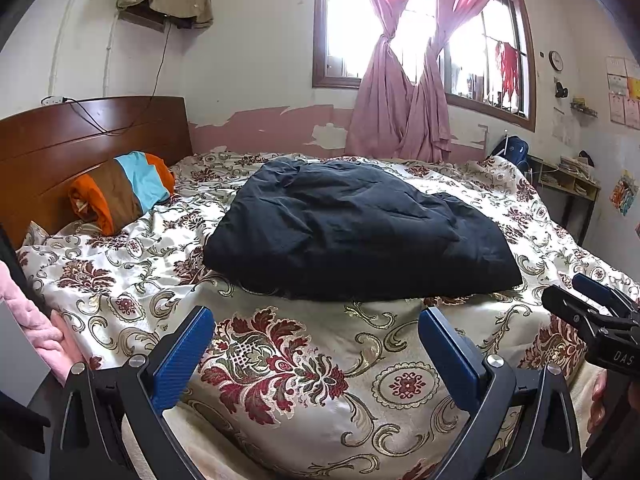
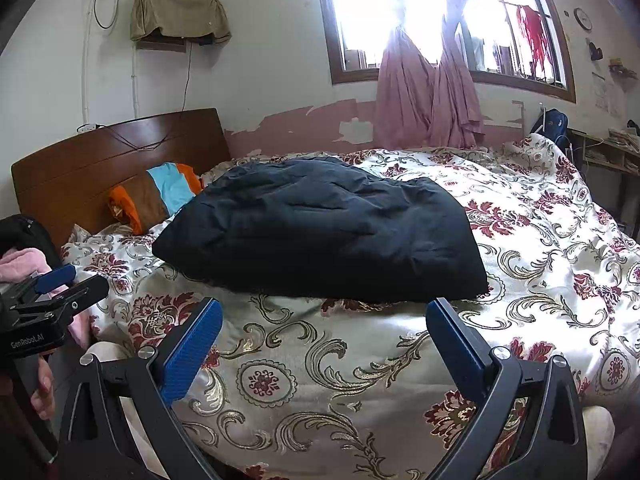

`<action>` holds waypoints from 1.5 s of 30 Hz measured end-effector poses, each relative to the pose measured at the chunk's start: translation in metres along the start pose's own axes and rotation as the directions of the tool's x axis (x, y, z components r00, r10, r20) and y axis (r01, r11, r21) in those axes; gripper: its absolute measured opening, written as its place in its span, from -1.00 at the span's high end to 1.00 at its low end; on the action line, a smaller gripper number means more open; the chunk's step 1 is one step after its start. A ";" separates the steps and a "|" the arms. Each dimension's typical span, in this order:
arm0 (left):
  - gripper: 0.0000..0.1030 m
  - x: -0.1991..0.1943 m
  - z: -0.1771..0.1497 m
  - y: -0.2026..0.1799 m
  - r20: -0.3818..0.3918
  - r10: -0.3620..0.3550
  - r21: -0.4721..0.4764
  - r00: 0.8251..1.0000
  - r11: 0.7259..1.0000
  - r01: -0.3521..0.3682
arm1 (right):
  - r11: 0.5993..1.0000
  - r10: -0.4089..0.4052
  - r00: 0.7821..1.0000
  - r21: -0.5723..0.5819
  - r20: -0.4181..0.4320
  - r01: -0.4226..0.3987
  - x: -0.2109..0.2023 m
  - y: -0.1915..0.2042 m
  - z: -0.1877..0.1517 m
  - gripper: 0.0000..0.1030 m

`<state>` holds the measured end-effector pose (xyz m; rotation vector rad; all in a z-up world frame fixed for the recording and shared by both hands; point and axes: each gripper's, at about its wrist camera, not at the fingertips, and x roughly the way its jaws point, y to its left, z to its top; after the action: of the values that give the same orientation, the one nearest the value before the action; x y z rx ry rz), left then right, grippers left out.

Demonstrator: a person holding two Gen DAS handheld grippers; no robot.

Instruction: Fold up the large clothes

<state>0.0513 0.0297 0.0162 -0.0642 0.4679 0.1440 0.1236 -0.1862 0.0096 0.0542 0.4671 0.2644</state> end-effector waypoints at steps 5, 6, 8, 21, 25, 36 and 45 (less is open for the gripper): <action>-1.00 0.000 0.000 0.000 0.002 0.001 0.001 1.000 1.000 -0.002 | 1.000 0.000 1.000 0.000 0.001 0.000 0.000 0.000 0.000 -0.94; -1.00 0.000 0.000 0.000 0.001 0.001 0.000 1.000 1.000 -0.001 | 1.000 0.001 1.000 0.000 0.001 -0.001 0.000 0.000 -0.001 -0.94; -1.00 0.000 0.000 0.000 0.001 0.000 0.000 1.000 1.000 0.000 | 1.000 0.000 1.000 0.001 0.001 0.000 0.000 0.000 -0.001 -0.94; -1.00 0.000 0.000 0.000 0.000 0.001 0.001 1.000 1.000 -0.001 | 1.000 0.000 1.000 0.002 -0.001 0.000 0.000 0.000 -0.001 -0.94; -1.00 0.000 0.000 0.000 -0.001 0.001 0.001 1.000 1.000 -0.001 | 1.000 0.000 1.000 0.003 0.000 0.000 0.000 0.001 -0.003 -0.94; -1.00 0.000 0.000 0.001 0.000 0.000 0.001 1.000 1.000 0.000 | 1.000 0.000 1.000 0.006 -0.003 0.000 0.001 0.001 -0.003 -0.94; -1.00 0.000 0.000 0.001 -0.001 0.000 0.000 1.000 1.000 0.000 | 1.000 0.001 1.000 0.005 -0.003 -0.001 0.001 0.001 -0.003 -0.94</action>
<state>0.0513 0.0308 0.0156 -0.0645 0.4687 0.1436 0.1228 -0.1854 0.0070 0.0591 0.4703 0.2640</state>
